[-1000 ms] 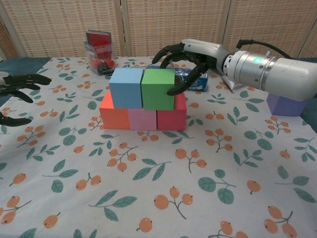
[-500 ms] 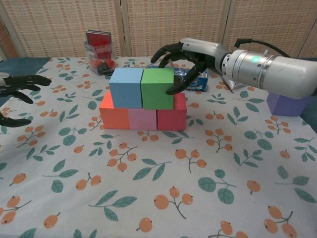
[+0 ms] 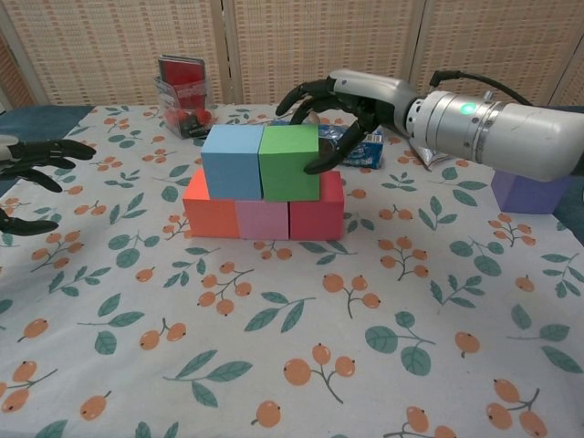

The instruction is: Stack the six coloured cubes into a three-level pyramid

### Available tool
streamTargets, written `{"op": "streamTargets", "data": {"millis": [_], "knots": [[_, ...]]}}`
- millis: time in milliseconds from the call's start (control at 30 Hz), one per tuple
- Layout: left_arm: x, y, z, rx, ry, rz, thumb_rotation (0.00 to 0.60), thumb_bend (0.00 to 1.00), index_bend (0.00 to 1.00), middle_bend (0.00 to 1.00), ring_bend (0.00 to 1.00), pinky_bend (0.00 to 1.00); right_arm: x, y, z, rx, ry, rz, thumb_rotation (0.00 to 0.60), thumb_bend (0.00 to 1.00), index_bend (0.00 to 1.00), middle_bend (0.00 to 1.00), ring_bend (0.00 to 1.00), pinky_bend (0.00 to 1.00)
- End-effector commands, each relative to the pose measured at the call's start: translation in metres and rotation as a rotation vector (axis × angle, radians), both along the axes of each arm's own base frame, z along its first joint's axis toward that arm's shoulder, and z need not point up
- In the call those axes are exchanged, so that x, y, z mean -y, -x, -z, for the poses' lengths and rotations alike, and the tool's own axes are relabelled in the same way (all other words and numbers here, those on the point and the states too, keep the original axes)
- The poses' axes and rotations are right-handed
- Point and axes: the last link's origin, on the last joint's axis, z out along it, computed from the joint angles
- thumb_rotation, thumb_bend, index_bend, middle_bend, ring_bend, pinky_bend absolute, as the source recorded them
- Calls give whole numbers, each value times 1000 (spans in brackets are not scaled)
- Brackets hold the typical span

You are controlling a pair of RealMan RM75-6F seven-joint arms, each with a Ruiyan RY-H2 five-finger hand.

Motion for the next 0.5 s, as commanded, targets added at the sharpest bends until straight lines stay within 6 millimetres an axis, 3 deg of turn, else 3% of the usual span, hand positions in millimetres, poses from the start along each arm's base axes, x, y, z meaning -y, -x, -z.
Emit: {"op": "streamTargets", "data": {"millis": [33,367,500], "knots": [[0,0,0,1,1,-1,600,309,1,0,0,183,1,0,0,0,1,1,600,13,232,337,82,26],[0,0,0,1,0,1,600,309,0,0,0,183,0,0,2,-6,0,-2,600,13,217,336,69,15],[0,0,0,2,1,-1,600,309,0,0,0,183,0,1,2,-14,-3,-1,600,13,161,328,37,0]]}}
